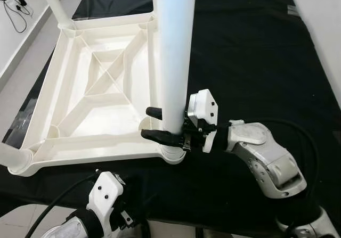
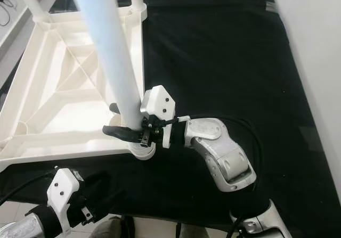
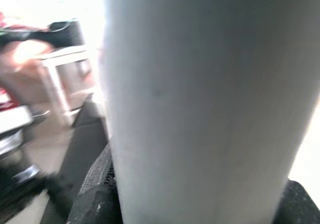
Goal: Building children table
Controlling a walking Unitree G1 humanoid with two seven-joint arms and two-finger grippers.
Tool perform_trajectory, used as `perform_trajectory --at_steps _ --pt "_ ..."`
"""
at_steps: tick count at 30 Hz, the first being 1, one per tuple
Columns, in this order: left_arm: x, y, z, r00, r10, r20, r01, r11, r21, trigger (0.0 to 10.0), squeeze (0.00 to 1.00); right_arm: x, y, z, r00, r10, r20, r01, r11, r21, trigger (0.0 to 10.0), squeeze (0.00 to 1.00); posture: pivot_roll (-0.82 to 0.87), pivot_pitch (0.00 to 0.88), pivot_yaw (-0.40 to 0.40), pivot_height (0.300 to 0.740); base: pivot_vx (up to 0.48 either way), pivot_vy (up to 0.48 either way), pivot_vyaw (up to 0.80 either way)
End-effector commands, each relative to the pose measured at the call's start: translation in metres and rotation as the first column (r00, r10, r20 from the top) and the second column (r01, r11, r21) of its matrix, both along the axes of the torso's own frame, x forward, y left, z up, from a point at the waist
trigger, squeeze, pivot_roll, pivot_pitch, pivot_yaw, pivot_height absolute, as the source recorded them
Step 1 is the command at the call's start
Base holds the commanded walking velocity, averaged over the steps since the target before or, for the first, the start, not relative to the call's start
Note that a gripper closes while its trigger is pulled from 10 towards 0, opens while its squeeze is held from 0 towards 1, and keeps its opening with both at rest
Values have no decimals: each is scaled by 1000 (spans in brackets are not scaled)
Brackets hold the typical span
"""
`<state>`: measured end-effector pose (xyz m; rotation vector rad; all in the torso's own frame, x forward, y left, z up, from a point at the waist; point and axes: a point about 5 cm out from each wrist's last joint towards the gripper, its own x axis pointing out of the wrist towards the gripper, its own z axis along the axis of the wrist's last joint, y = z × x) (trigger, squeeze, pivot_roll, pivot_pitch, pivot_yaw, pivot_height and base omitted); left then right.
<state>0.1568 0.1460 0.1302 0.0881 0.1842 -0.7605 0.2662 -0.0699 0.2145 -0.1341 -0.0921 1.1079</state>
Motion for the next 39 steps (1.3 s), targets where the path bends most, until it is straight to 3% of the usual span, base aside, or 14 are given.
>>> perform_trajectory --at_steps 1,3,4,5,9,16,24,25,31,34,36,37,38,39 --pt "-3 0 -4 1000 6 -19 -6 1000 5 10000 0 12 -27 -71 884 -419 -209 360 893 -269 10000 0 93 304 -3 740 0 0 0" --pt "-3 2 -3 1000 26 -13 -26 1000 1 10000 0 -24 -26 -85 722 -674 -156 612 728 -310 10000 0 107 303 -8 740 0 0 0" --pt "-1 4 -2 999 44 -3 -44 999 1 10000 0 -36 -22 -89 690 -704 -167 641 702 -310 10000 0 91 297 11 740 0 0 0" --pt "1 6 -1 998 55 4 -55 998 2 10000 0 -42 -18 -91 699 -690 -188 626 718 -304 10000 0 91 297 11 740 0 0 0" --pt "10 17 1 994 97 45 -99 994 35 10000 0 -20 -30 -81 699 -710 -86 677 695 -244 10000 0 95 263 5 740 0 0 0" --pt "24 33 12 983 150 102 -155 987 49 10000 0 -15 -30 -86 709 -702 -61 671 700 -245 10000 0 105 245 12 740 0 0 0" --pt "49 49 46 957 188 222 -197 980 18 10000 0 -16 -34 -89 637 -769 -51 736 627 -255 10000 0 93 225 28 740 0 0 0" --pt "59 49 60 947 181 264 -185 983 -9 10000 0 -17 -33 -89 621 -782 -49 749 611 -257 10000 0 87 219 32 740 0 0 0" --pt "71 46 81 936 157 315 -150 988 -45 10000 0 -17 -33 -91 605 -795 -47 761 595 -260 10000 0 83 214 36 740 0 0 0" --pt "93 37 119 917 67 393 -21 992 -121 10000 0 -15 -32 -93 603 -796 -56 760 594 -264 10000 0 72 205 38 740 0 0 0" --pt "93 37 119 917 67 393 -21 992 -121 10000 0 -15 -32 -93 603 -796 -56 760 594 -264 10000 0 72 205 38 740 0 0 0" --pt "102 31 139 907 4 421 67 986 -153 10000 16 -13 -31 -95 603 -796 -61 759 595 -263 10000 0 73 200 38 740 0 0 0" --pt "107 23 155 896 -83 435 180 966 -186 10000 1000 -12 -31 -96 604 -794 -64 758 597 -263 10000 0 73 199 38 740 0 0 0" --pt "109 19 163 887 -139 440 249 947 -203 10000 1000 -11 -30 -96 605 -794 -65 757 598 -263 10000 0 71 196 39 740 0 0 0"
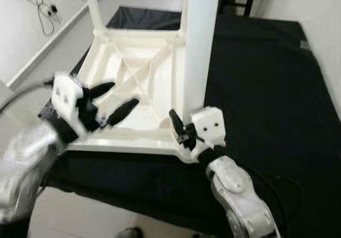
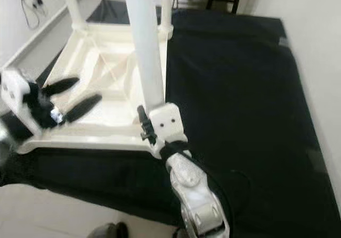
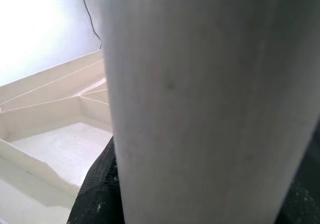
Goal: Building children table
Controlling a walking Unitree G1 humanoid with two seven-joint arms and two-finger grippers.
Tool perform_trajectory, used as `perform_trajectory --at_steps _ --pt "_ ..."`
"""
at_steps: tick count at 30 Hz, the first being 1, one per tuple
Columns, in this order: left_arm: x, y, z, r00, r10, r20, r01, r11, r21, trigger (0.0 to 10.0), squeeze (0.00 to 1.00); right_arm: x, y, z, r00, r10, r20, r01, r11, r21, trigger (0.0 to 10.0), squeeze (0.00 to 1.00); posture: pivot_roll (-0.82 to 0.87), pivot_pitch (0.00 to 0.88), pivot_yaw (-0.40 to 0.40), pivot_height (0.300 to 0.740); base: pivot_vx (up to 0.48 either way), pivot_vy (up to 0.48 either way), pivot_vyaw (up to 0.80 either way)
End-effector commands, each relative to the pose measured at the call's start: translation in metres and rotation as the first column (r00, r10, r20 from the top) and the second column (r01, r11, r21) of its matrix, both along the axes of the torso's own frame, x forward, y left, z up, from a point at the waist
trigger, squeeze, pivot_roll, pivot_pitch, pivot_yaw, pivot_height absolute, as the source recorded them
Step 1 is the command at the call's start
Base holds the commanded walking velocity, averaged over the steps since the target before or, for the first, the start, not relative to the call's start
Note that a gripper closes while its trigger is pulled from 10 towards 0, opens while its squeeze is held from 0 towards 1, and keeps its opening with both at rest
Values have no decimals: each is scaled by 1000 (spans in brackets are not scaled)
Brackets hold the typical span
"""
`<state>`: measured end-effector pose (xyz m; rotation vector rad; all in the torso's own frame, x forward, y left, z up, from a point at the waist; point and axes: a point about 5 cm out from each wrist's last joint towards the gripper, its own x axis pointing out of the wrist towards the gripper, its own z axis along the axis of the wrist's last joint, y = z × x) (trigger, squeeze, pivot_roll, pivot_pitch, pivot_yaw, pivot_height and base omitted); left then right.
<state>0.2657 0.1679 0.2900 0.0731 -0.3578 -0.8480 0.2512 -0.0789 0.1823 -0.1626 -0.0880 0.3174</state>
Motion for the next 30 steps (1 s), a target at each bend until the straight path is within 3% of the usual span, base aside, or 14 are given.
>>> perform_trajectory --at_steps 1,3,4,5,6,8,11,12,17,18,24,25,30 --pt "0 -3 4 995 -99 -30 99 995 -20 10000 1000 4 -21 -64 947 -142 -287 106 985 -138 10000 0 71 196 39 740 0 0 0" --pt "5 -11 19 969 -245 -29 244 969 -28 10000 1000 5 -20 -65 948 -141 -286 104 985 -139 10000 0 69 191 40 740 0 0 0" --pt "5 -11 19 969 -245 -29 244 969 -28 10000 1000 5 -20 -65 948 -141 -286 104 985 -139 10000 0 69 191 40 740 0 0 0" --pt "8 -17 34 931 -363 -40 362 931 -39 10000 1000 7 -18 -66 948 -144 -285 107 984 -140 10000 0 68 189 43 740 0 0 0" --pt "8 -17 34 931 -363 -40 362 931 -39 10000 1000 7 -18 -66 948 -144 -285 107 984 -140 10000 0 68 189 43 740 0 0 0" --pt "12 -25 47 877 -478 -53 476 879 -40 10000 1000 8 -17 -67 947 -144 -286 107 984 -142 10000 0 67 186 49 740 0 0 0" --pt "13 -28 51 855 -515 -60 514 857 -39 10000 1000 8 -17 -68 947 -144 -287 107 984 -143 10000 0 68 185 50 740 0 0 0" --pt "15 -34 60 795 -601 -87 601 799 -26 10000 1000 9 -16 -68 947 -144 -287 106 984 -144 10000 0 65 183 57 740 0 0 0" --pt "16 -36 63 773 -626 -102 628 778 -19 10000 1000 9 -16 -69 947 -144 -287 106 984 -144 10000 0 63 182 59 740 0 0 0" --pt "22 -40 68 747 -652 -129 659 752 14 10000 1000 10 -15 -69 947 -143 -287 105 984 -143 10000 0 60 180 65 740 0 0 0" --pt "32 -44 67 772 -618 -144 631 773 65 10000 1000 10 -13 -70 948 -141 -286 104 984 -141 10000 0 58 178 68 740 0 0 0" --pt "36 -48 66 778 -610 -148 623 779 67 10000 0 10 -13 -70 948 -141 -285 104 985 -140 10000 0 56 177 67 740 0 0 0" --pt "47 -65 62 783 -600 -167 616 784 71 9882 0 9 -12 -70 949 -140 -281 105 985 -138 10000 0 51 176 71 740 0 0 0"
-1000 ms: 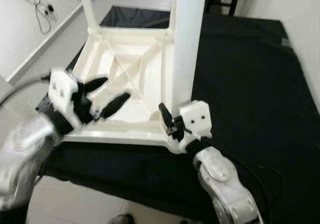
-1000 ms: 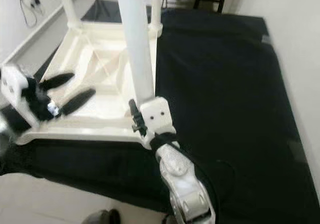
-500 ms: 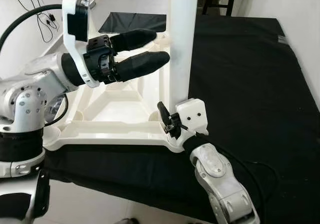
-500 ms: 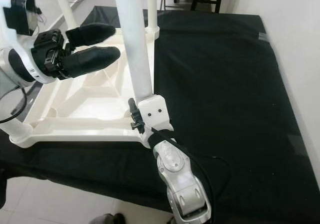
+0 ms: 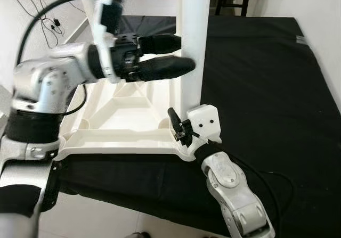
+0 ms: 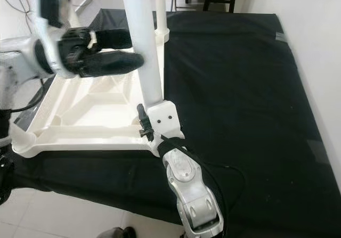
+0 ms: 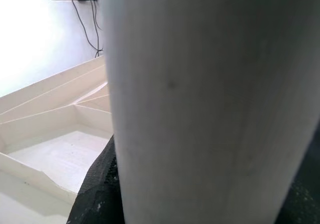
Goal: Building children table
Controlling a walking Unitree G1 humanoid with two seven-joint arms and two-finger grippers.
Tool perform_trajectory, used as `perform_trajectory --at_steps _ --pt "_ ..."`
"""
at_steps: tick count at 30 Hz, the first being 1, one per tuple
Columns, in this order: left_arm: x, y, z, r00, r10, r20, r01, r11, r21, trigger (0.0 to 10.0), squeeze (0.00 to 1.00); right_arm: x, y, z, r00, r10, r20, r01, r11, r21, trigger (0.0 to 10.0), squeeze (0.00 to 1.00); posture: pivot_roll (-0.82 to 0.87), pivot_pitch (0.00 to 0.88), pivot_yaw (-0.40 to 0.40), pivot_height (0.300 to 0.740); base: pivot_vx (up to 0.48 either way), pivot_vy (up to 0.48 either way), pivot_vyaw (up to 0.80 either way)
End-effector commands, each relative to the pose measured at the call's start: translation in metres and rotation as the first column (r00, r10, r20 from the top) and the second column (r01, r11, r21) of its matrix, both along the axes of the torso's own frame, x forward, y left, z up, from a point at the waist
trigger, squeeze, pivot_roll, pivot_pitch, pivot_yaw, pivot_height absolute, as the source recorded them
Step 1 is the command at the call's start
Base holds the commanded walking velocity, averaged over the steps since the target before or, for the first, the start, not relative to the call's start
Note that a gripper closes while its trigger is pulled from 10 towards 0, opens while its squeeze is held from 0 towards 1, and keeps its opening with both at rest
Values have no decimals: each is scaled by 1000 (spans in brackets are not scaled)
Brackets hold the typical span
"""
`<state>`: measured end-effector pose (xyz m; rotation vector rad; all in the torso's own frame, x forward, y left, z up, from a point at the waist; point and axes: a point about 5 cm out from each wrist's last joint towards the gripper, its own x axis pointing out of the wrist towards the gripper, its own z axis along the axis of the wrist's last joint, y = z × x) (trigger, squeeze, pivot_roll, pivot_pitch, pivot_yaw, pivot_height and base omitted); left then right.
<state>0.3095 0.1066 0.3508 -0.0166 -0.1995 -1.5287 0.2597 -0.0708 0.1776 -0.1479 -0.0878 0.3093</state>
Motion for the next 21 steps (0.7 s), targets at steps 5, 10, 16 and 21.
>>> perform_trajectory --at_steps 5,10,16,21 --pt "11 -10 -1 1000 12 25 -14 999 46 8745 0 1 -20 -65 952 -130 -277 90 984 -151 10000 0 54 176 75 740 0 0 0" --pt "14 -11 -2 999 10 30 -12 998 58 9569 0 1 -19 -65 953 -128 -275 89 984 -151 10000 0 54 175 75 740 0 0 0" --pt "17 -42 -8 999 -24 43 19 993 115 7725 0 2 -17 -65 955 -121 -270 82 985 -153 10000 0 48 178 80 740 0 0 0" --pt "17 -50 -7 998 -26 49 20 992 123 0 0 2 -16 -64 956 -119 -267 79 985 -155 10000 0 46 179 81 740 0 0 0"
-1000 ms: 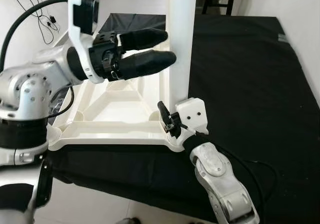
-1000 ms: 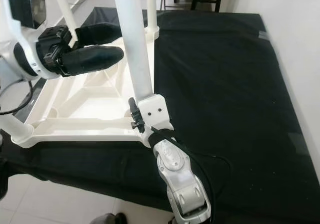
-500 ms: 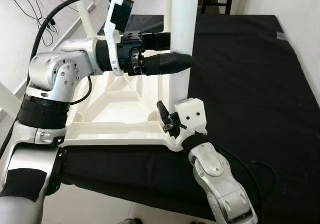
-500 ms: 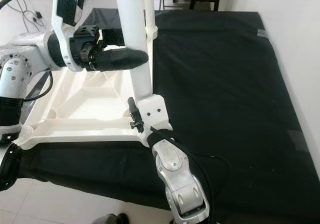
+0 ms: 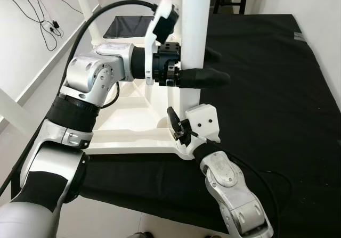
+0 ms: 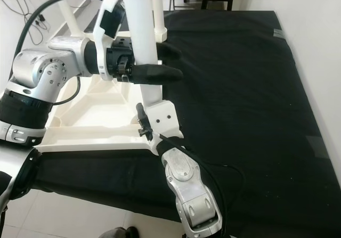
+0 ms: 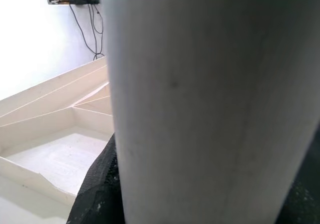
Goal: Building children table
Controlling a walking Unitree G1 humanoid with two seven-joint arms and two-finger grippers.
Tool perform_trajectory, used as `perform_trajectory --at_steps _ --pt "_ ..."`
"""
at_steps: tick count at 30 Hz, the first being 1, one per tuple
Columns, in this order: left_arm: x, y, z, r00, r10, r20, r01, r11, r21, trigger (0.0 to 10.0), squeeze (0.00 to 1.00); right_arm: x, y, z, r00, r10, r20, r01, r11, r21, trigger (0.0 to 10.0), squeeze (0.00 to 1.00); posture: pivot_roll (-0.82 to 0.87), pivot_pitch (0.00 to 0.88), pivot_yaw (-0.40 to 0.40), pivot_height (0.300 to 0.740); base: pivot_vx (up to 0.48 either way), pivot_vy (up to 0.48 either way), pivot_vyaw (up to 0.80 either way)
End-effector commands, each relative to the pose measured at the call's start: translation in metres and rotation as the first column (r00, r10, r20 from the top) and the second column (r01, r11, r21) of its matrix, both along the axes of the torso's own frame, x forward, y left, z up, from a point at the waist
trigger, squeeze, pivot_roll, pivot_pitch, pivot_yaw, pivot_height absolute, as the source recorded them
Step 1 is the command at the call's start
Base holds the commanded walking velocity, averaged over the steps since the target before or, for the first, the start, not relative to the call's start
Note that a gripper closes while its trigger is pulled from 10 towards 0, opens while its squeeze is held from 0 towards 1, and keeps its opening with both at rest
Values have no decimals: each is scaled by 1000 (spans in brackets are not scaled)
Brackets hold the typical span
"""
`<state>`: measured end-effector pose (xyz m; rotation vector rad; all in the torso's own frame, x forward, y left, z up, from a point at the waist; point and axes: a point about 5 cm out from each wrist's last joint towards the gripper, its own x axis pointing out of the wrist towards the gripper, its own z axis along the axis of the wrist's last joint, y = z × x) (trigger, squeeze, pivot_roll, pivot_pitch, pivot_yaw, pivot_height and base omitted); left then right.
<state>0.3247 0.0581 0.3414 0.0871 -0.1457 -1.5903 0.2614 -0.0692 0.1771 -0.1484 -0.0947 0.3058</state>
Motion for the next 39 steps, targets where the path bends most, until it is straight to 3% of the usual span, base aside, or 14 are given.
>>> perform_trajectory --at_steps 1,14,15,17,18,22,27,28,29,30,31,34,37,39 --pt "2 -2 3 999 29 26 -29 999 20 0 0 1 -18 -64 955 -116 -273 76 985 -155 10000 0 46 178 79 740 0 0 0" --pt "-5 -3 9 998 20 66 -22 999 28 0 0 2 -15 -62 961 -91 -262 55 988 -142 10000 0 47 175 73 740 0 0 0" --pt "-7 -4 9 997 17 71 -19 999 31 0 0 2 -12 -59 966 -54 -251 24 992 -123 10000 529 48 175 72 740 0 0 0" --pt "-8 -4 8 997 15 74 -17 999 33 0 0 2 -10 -56 970 -29 -243 2 994 -110 10000 529 48 175 72 740 0 0 0" --pt "-9 -4 8 997 15 76 -17 999 35 0 0 3 -8 -52 974 37 -223 -56 995 -81 10000 1000 50 176 74 740 0 0 0" --pt "-7 -2 7 997 21 76 -24 999 37 0 0 6 -8 -46 974 110 -199 -123 991 -55 10000 1000 51 176 78 740 0 0 0" --pt "2 2 4 997 43 68 -45 998 34 0 0 34 -25 -12 958 275 -84 -281 957 -77 10000 1000 48 173 79 740 0 0 0" --pt "4 2 3 997 45 67 -47 998 33 0 0 43 -31 1 947 318 -52 -321 943 -92 10000 855 48 173 79 740 0 0 0" --pt "4 2 3 997 45 67 -47 998 33 0 0 43 -31 1 947 318 -52 -321 943 -92 10000 855 48 173 79 740 0 0 0" --pt "5 1 2 997 46 64 -48 998 31 0 0 52 -34 19 920 393 -16 -392 914 -104 10000 0 49 171 80 740 0 0 0" --pt "5 1 2 997 46 64 -48 998 31 0 0 52 -34 19 920 393 -16 -392 914 -104 10000 0 49 171 80 740 0 0 0" --pt "5 1 1 997 46 62 -48 998 28 0 0 60 -37 46 851 525 35 -517 847 -124 10000 0 48 170 78 740 0 0 0" --pt "3 0 0 997 44 61 -45 999 27 0 0 65 -35 68 718 695 43 -684 715 -143 10000 0 52 170 77 740 0 0 0" --pt "3 0 0 997 44 61 -45 999 27 0 0 65 -35 68 718 695 43 -684 715 -143 10000 0 52 170 77 740 0 0 0"
